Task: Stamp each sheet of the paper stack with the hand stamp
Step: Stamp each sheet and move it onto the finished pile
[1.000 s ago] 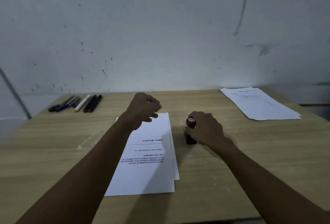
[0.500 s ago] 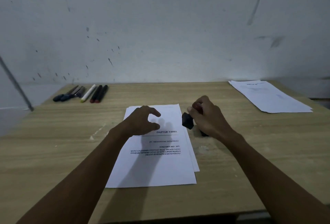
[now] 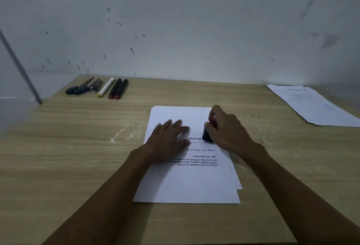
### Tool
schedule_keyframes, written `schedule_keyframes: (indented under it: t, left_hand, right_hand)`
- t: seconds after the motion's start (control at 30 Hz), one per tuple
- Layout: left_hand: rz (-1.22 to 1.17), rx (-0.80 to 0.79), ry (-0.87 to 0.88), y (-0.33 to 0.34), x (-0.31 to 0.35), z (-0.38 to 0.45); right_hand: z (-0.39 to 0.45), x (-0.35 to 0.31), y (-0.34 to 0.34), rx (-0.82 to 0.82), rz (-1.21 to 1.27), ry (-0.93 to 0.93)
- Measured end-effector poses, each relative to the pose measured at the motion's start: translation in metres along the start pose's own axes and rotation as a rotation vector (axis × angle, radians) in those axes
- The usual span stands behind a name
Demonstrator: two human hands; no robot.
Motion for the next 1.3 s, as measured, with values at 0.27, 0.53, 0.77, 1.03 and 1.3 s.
schedule_keyframes:
  t: [0.27, 0.53, 0.77, 1.03, 1.3]
  left_hand:
    - [0.001, 0.053, 0.007, 0.012, -0.008, -0.005]
    - [0.004, 0.057, 0.006, 0.01, -0.006, -0.006]
    - [0.005, 0.059, 0.002, 0.007, -0.003, -0.006]
    - [-0.013, 0.038, -0.011, 0.011, -0.007, -0.005]
    - [-0.006, 0.047, -0.01, 0.013, -0.007, -0.004]
  right_hand:
    - [0.008, -0.006, 0.012, -0.08, -0.029, 0.019]
    - [0.009, -0.005, 0.019, -0.076, -0.063, 0.007]
    - [0.01, -0.005, 0.02, -0.059, -0.116, 0.027]
    - [0.011, -0.005, 0.023, -0.101, -0.117, 0.023]
    - [0.011, -0.002, 0.027, -0.076, -0.114, 0.036]
Point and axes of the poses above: each hand's wrist, its own z-axis towards the middle knuckle, its own y-axis out of the palm, x = y × z, the point moved 4 cm from there along z, towards the middle knuckle, and after that the axes turned 1 degree about z, right-handed, at the moved point
